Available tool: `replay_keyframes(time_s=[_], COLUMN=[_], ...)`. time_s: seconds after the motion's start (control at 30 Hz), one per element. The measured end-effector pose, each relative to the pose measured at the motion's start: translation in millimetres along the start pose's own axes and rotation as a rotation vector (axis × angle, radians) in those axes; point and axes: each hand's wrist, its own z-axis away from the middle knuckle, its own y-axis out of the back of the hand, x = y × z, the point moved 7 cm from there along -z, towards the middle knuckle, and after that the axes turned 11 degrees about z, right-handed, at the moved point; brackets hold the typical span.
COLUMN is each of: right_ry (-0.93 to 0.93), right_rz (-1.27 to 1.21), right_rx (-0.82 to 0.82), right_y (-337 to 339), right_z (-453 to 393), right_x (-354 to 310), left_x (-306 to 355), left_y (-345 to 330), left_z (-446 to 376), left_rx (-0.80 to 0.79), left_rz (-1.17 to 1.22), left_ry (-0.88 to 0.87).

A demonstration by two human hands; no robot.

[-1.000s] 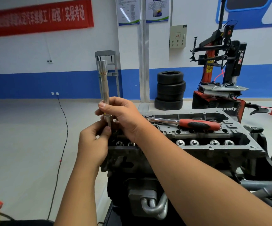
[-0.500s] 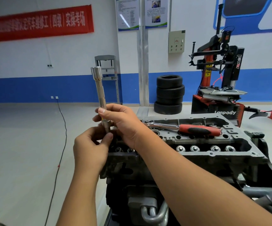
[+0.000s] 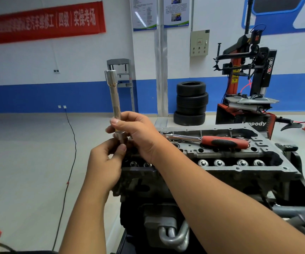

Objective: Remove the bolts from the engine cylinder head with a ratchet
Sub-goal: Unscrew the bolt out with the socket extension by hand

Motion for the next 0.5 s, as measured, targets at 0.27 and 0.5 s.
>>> replay_keyframes(time_s=[0.27,0.5], right_ry=[0.022,0.001], right_rz=[-0.002,0.000], right_rx=[-0.007,-0.002], right_y=[-1.2,-1.2], right_z=[0.3,0.7], right_x=[-0.5,-0.2], left_x=[3.3,2.9], left_y=[6.7,6.3], left_z=[3.7,3.8], left_rx=[0.131,0.139], left_rz=[-0.034,-0.002], left_ry=[-0.071,-0.055])
